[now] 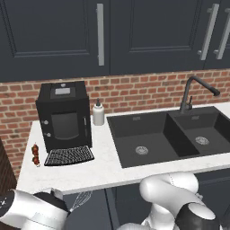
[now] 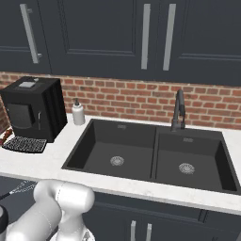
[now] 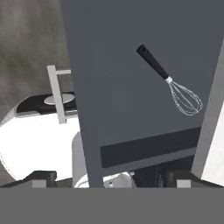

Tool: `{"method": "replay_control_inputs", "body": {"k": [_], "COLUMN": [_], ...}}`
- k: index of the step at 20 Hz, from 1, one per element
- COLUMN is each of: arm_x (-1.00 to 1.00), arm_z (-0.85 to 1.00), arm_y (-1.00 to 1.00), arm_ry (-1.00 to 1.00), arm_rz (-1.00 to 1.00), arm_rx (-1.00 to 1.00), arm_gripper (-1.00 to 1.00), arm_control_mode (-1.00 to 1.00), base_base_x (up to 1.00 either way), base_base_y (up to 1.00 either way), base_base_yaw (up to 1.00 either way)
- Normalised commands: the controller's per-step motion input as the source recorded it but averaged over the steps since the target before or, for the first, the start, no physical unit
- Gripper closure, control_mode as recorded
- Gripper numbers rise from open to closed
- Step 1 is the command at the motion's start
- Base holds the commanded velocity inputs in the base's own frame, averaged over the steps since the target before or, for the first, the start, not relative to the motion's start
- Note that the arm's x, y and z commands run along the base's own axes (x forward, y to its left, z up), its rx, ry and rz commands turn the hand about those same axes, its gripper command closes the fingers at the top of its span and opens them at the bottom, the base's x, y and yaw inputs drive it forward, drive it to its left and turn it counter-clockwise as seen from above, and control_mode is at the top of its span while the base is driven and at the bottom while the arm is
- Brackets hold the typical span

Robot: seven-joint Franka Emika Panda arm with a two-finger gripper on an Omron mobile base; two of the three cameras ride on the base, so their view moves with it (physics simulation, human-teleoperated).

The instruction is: Pick the whisk from the drawer and place it on the counter.

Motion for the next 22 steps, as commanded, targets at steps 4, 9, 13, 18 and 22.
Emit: {"method": "replay_control_inputs", "body": {"k": [4,9,13,18,22], "arm_x": [0.19,0.07,0.00,0.02,0.00], "arm_z": [-0.65,-0.69,-0.54,-0.55,-0.64], "arm_y": [-0.01,0.00,0.00,0.00,0.00], "arm_ry": [0.09,0.10,0.05,0.07,0.09], "arm_rz": [0.01,0.04,0.03,0.01,0.02], "arm_rx": [0.00,0.00,0.00,0.00,0.00], "arm_gripper": [-1.00,-1.00,-1.00,-1.00,-1.00], "arm_control_mode": [-1.00,-1.00,-1.00,-1.00,-1.00], "base_base_x": [0.00,0.00,0.00,0.00,0.00], "base_base_y": [0.00,0.00,0.00,0.00,0.00], "base_base_yaw": [0.00,0.00,0.00,0.00,0.00]}}
